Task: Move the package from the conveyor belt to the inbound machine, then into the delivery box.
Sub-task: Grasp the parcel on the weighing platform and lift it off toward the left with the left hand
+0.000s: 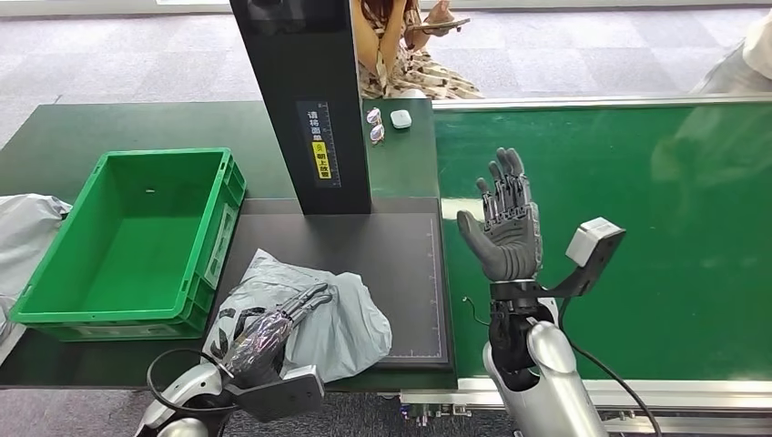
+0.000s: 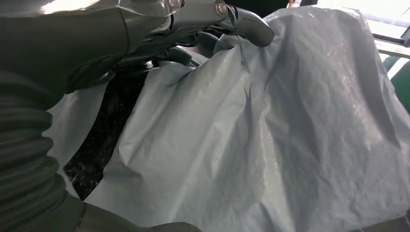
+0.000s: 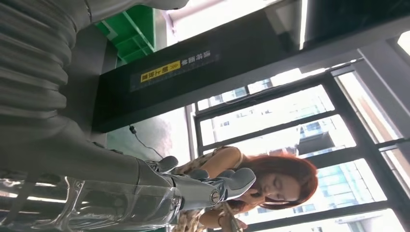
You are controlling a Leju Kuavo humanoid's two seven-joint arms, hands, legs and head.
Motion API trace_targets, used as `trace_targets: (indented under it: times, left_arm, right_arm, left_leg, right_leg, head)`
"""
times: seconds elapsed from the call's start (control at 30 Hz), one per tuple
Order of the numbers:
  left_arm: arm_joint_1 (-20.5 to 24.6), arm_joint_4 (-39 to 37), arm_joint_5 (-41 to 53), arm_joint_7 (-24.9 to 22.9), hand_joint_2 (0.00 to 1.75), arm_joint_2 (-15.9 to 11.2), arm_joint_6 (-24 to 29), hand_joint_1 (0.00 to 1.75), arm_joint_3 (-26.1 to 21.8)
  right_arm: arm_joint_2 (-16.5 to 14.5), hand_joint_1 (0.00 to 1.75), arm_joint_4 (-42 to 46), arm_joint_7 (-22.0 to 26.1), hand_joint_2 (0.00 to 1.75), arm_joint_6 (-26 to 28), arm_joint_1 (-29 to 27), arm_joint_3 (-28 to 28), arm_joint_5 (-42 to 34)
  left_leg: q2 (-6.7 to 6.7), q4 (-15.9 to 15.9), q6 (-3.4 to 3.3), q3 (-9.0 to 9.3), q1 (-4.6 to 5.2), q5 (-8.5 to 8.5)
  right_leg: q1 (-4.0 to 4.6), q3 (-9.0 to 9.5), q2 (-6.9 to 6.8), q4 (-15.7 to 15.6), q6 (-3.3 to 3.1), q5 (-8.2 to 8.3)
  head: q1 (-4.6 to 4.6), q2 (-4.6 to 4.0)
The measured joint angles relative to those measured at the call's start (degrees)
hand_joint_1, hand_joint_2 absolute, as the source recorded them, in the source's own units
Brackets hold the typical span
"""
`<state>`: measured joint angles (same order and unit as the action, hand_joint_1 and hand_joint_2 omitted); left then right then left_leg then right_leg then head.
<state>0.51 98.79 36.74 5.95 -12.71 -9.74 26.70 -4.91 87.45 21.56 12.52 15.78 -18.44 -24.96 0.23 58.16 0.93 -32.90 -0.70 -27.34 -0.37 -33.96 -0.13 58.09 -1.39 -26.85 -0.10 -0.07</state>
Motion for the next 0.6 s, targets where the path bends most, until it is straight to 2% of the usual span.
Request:
trace_targets:
  times: [0.13, 0.37, 0.6]
  left_arm:
    - [2.16, -2.02, -2.42, 0.53, 1.75, 0.15, 2.81, 0.0, -2.08]
    - [5.5, -3.51, -8.76, 1.75, 1.75, 2.59, 9.93, 0.0, -7.77]
    - [6.88, -7.52, -0.16, -3.34, 1.75, 4.21, 10.01, 0.0, -8.41]
  right_arm:
    - [0.07, 0.0, 4.24, -0.12, 1.75, -0.76, -2.79, 0.12, 1.6]
    - [0.1, 0.0, 7.82, -0.36, 1.75, -1.76, -6.18, 0.92, 2.47]
    - [0.1, 0.0, 8.44, -0.45, 1.75, -4.04, -6.85, 1.02, 2.49]
  left_leg:
    - [0.01, 0.0, 0.03, 0.0, 0.0, 0.05]
    - [-0.01, 0.01, 0.01, -0.01, 0.0, 0.08]
    - [-0.02, 0.01, 0.01, -0.01, 0.01, 0.08]
  right_leg:
    - [0.0, 0.0, 0.0, 0.0, -0.01, 0.04]
    - [0.0, 0.02, -0.02, 0.0, -0.01, 0.06]
    - [-0.01, 0.01, -0.02, -0.01, -0.01, 0.05]
  head:
    - [0.0, 0.0]
    - [0.0, 0.0]
    - [-0.01, 0.0]
